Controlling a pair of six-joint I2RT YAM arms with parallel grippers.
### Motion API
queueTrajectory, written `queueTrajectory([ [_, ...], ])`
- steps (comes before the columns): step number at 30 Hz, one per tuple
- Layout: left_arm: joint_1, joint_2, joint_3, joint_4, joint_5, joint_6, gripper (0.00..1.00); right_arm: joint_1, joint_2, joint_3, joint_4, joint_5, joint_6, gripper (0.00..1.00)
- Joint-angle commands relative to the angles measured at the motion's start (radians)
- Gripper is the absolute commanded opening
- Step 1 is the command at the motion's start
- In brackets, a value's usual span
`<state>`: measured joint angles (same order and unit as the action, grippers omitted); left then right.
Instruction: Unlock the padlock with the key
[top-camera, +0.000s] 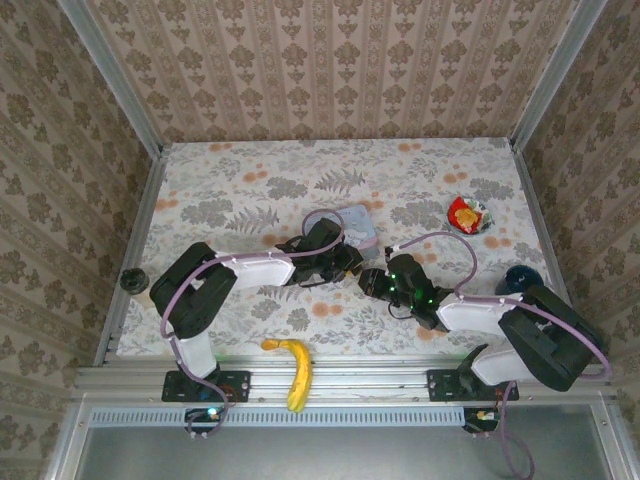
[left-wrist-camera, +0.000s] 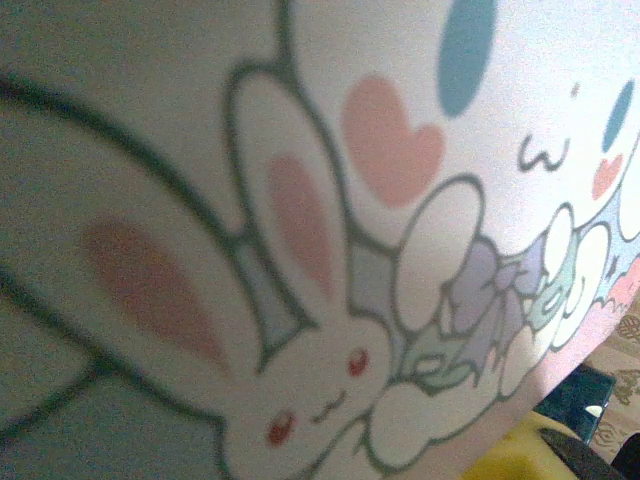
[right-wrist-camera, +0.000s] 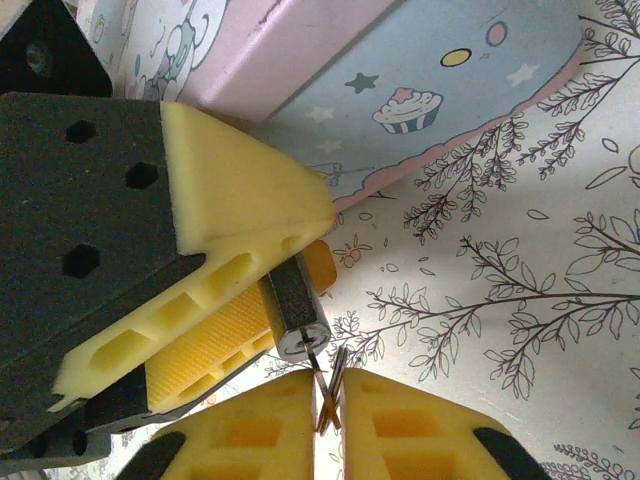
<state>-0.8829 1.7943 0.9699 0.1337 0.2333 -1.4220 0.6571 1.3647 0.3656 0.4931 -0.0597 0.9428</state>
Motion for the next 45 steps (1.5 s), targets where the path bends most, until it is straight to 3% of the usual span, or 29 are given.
queueTrajectory([
  [1,-0.023,0.047,-0.036,-0.059,0.170,-0.087,0.06,-0.009,0.014,0.042,0.063,0.041,-0.002,0.12],
  [11,-0.024,0.045,-0.039,-0.056,0.173,-0.087,0.06,-0.028,0.051,0.032,0.121,0.028,0.025,0.18],
  [17,-0.023,0.045,-0.042,-0.052,0.173,-0.088,0.06,-0.031,0.060,0.038,0.122,0.028,0.021,0.14],
  [22,-0.021,0.045,-0.046,-0.048,0.175,-0.085,0.06,-0.046,0.066,0.040,0.119,0.032,0.051,0.00],
  [32,-0.020,0.048,-0.032,-0.060,0.185,-0.056,0.07,-0.107,0.132,0.046,0.174,-0.118,0.283,0.00],
  [37,-0.020,0.047,-0.039,-0.058,0.188,-0.058,0.08,-0.143,0.215,0.008,0.355,-0.209,0.451,0.00],
  [45,-0.020,0.050,-0.038,-0.051,0.199,-0.062,0.08,-0.172,0.463,-0.029,0.802,-0.260,0.701,0.00],
])
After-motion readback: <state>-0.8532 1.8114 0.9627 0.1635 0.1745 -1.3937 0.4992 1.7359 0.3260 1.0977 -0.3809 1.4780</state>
